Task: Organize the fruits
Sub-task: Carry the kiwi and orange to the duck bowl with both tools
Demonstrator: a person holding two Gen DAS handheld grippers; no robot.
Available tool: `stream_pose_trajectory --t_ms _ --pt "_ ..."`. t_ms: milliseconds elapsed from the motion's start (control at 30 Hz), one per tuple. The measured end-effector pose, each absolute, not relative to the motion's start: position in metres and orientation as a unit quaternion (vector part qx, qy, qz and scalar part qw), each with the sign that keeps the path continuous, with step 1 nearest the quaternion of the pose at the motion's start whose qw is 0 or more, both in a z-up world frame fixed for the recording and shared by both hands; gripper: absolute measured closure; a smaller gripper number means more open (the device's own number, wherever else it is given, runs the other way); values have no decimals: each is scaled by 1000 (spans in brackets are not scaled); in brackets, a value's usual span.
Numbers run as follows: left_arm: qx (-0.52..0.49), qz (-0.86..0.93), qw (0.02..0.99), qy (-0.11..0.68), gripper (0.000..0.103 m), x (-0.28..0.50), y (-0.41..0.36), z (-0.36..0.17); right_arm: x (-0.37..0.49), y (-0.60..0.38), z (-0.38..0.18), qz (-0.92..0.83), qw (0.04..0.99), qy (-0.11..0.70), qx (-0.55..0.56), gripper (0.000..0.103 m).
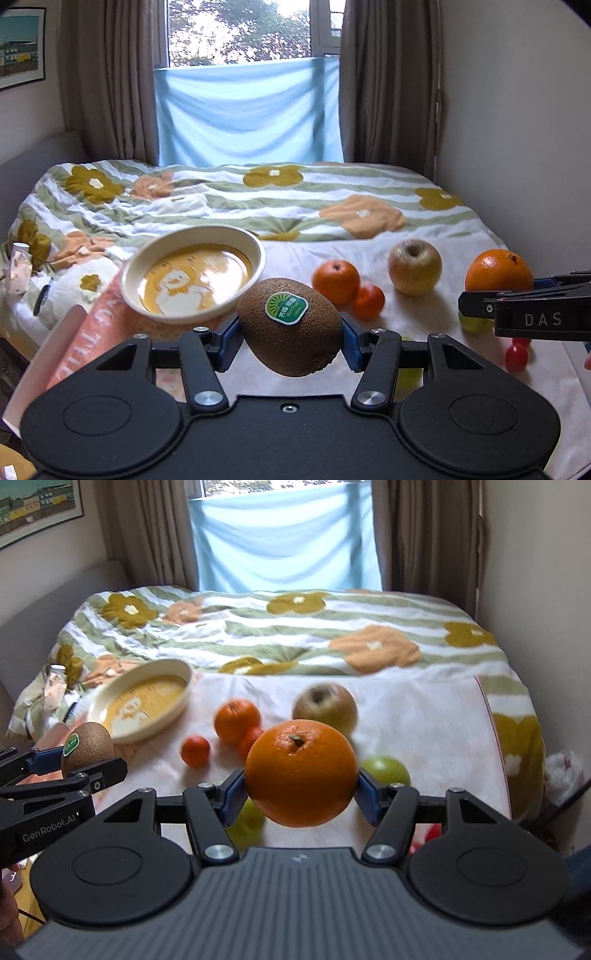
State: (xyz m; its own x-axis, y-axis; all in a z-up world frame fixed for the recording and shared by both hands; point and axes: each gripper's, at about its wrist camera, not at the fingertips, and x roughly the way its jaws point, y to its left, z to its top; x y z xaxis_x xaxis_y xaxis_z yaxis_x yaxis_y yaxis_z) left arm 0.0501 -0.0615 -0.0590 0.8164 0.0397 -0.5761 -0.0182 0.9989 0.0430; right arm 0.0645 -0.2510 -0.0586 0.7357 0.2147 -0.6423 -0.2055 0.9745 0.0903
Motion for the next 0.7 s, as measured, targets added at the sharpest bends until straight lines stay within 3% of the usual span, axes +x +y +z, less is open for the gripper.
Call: stream_pose_trajectory --t_ms 367,700 --pt "30 40 958 281 44 86 8 -25 103 -174 -16 135 936 324 8 27" --pt "74 6 954 289 44 148 75 -40 165 -89 -31 134 934 329 31 27"
